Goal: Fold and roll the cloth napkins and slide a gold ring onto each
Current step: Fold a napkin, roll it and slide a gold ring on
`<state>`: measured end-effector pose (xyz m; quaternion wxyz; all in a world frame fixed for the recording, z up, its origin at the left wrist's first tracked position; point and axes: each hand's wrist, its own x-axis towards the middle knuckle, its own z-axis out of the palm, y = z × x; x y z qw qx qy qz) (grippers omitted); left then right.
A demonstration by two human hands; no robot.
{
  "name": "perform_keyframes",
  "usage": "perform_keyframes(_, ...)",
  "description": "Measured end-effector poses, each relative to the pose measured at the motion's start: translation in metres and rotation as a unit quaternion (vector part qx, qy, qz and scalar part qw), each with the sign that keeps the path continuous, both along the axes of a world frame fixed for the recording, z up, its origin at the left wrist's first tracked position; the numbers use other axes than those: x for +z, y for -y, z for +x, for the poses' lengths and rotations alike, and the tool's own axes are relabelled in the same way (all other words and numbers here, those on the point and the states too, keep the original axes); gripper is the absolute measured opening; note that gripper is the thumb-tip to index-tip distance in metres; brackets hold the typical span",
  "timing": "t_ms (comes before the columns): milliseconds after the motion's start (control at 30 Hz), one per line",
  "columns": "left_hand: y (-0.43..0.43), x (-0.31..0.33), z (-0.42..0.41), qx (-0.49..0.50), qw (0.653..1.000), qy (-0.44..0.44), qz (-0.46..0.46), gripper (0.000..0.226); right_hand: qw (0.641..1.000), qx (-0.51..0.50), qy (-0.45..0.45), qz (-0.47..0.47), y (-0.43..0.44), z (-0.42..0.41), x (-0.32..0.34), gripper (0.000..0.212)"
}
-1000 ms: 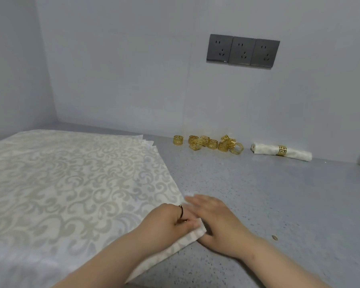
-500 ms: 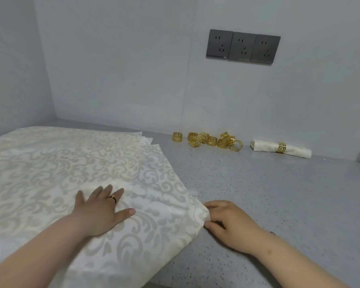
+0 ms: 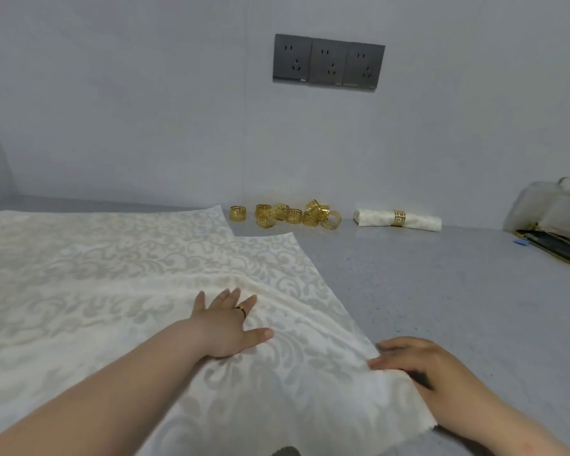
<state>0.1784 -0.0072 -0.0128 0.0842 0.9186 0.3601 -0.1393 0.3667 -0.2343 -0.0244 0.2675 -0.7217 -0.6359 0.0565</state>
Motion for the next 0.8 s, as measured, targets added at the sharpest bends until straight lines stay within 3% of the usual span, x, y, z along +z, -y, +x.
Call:
perform_keyframes(67, 0.009, -0.002, 0.017, -0.029, 1.0, 0.011, -0.005, 0.079, 1.0, -0.007, 0.015, 0.003, 0.017, 0.007, 0.001, 0.019)
perform_keyframes(300, 0.024, -0.007, 0.039, -0.09, 0.992, 0.08, -0.039, 0.076, 0.985, -0.018, 0.17, 0.001, 0.029, 0.037, -0.037, 0.038)
perform_keyframes(367, 0.019, -0.002, 0.029, -0.092, 0.982, 0.136, -0.096, 0.092, 0.99, -0.041, 0.126, 0.037, 0.028, 0.026, -0.019, 0.027)
perform_keyframes(400, 0.016, 0.001, 0.02, -0.081, 0.972, 0.179, -0.127, 0.103, 0.988, -0.065, 0.13, 0.042, 0.027, 0.024, -0.01, 0.035)
perform_keyframes(467, 0.01, 0.009, 0.0, -0.055, 0.953, 0.256, -0.151, 0.09, 0.989, -0.113, 0.09, 0.006, 0.026, 0.018, -0.005, 0.047)
perform_keyframes(533, -0.001, 0.013, -0.028, -0.03, 0.945, 0.304, -0.114, 0.074, 0.984, -0.169, 0.05, -0.01, 0.013, 0.022, 0.002, 0.048)
perform_keyframes(633, -0.027, 0.017, -0.077, 0.034, 0.954, 0.297, -0.007, 0.051, 0.976, -0.21, 0.036, -0.035, -0.005, 0.02, 0.01, 0.041)
perform_keyframes(733, -0.055, 0.011, -0.136, 0.16, 0.959, 0.23, 0.045, 0.054, 0.971, -0.229, 0.046, -0.056, -0.026, 0.013, 0.011, 0.019)
perform_keyframes(800, -0.069, 0.004, -0.163, 0.221, 0.958, 0.176, 0.043, 0.058, 0.962, -0.252, 0.082, -0.068, -0.033, 0.011, 0.01, 0.015)
